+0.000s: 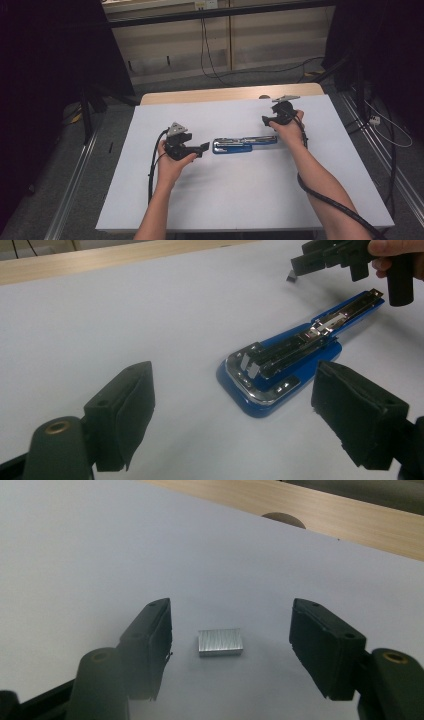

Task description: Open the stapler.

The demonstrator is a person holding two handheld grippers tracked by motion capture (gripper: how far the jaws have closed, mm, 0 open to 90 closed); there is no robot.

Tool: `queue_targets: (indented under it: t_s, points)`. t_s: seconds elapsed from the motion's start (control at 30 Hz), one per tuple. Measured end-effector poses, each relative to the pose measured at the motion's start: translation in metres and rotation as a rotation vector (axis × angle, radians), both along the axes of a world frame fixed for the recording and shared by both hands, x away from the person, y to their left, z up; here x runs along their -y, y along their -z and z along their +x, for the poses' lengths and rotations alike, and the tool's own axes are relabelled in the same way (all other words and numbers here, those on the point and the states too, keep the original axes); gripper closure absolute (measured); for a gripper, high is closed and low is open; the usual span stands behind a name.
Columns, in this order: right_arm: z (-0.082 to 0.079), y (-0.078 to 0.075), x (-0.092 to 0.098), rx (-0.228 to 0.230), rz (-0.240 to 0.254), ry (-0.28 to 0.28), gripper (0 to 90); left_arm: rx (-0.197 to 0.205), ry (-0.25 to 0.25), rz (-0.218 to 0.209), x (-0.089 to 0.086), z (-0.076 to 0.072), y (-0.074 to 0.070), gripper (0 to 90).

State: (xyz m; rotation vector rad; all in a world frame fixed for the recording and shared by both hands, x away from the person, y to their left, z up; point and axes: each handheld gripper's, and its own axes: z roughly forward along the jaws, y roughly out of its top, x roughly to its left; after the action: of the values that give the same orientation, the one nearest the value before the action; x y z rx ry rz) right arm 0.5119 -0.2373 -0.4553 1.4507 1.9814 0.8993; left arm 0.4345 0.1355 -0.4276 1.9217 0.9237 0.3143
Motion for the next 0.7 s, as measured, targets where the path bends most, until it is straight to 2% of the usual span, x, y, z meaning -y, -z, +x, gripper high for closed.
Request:
queue_targets:
  t_s: [0.07,0.13,0.23,0.43,0.47,0.6,0.7]
  points:
    - [0.001,0.0,-0.001,0.003,0.001,-0.016,40.7,0.0,-0.001,0.004,0.0,0.0,0.0,17.8]
    - [0.001,0.0,-0.002,0.001,-0.011,-0.023,43.3,0.001,0.0,0.005,0.0,0.001,0.0,17.8]
    - [0.002,-0.001,-0.004,-0.001,-0.019,-0.041,56.9,0.002,-0.002,0.005,-0.001,0.001,0.001,17.8]
    - [0.004,-0.003,-0.009,0.0,-0.049,-0.081,71.2,-0.001,0.001,-0.001,0.0,0.001,0.001,17.8]
    - [0.005,-0.003,-0.01,0.004,-0.048,-0.096,77.1,-0.001,0.001,0.0,0.0,0.001,0.001,17.8]
    - [0.008,-0.001,-0.016,-0.01,-0.072,-0.134,88.8,-0.003,0.004,0.005,0.0,0.002,0.002,17.8]
    - [0.01,0.002,-0.02,-0.026,-0.088,-0.161,90.0,-0.001,0.002,-0.001,-0.001,0.002,0.001,17.8]
